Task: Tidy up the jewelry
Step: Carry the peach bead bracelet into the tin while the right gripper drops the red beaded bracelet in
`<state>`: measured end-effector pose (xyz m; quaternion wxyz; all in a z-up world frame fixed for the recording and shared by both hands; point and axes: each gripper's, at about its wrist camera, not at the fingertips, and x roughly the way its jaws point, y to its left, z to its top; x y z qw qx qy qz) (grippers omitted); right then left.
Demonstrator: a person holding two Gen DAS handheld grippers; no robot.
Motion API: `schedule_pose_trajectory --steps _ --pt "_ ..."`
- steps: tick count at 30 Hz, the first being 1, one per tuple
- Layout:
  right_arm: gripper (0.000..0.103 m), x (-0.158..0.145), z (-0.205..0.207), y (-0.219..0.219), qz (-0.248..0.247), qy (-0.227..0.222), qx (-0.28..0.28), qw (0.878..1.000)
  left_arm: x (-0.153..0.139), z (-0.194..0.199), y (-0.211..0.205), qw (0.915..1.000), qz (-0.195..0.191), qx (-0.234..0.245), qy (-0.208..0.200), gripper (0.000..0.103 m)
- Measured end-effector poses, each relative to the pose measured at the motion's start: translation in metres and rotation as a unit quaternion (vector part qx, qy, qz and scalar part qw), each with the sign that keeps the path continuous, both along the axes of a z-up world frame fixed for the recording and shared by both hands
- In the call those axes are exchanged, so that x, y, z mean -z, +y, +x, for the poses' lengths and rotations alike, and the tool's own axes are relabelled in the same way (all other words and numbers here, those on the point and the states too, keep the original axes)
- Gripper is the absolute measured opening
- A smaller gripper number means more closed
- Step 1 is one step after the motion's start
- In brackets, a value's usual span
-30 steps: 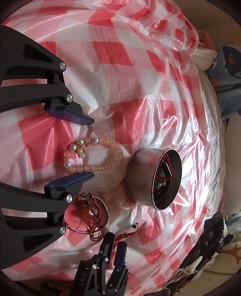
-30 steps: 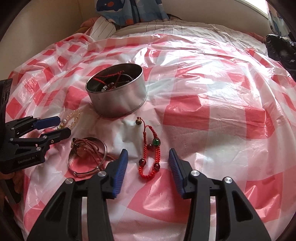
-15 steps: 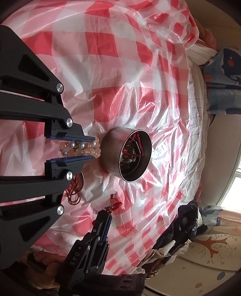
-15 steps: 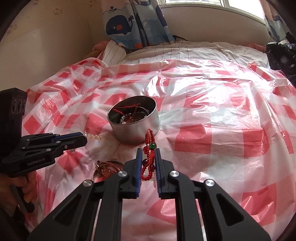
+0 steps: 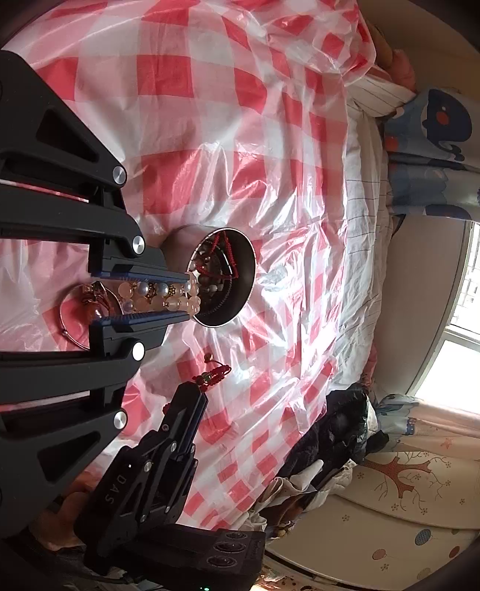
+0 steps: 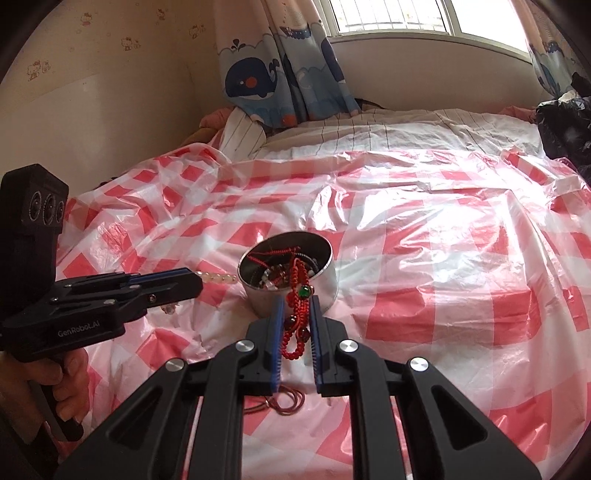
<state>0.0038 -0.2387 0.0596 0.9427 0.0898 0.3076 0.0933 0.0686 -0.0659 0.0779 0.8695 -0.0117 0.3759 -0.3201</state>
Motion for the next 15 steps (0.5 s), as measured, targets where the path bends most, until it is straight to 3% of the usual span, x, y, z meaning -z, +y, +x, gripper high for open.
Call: schedule_pose_trajectory --steps 7,15 --pt "0.014 -0.012 0.017 0.007 0.005 -0.024 -0.007 1.0 -0.015 0.017 -0.007 0.9997 -0.016 -0.005 -0.015 0.013" --pt "0.014 -0.016 0.038 0.013 -0.001 -0.03 -0.013 0.999 -0.014 0.038 -0.007 0.999 -0.042 -0.015 -0.006 0.013"
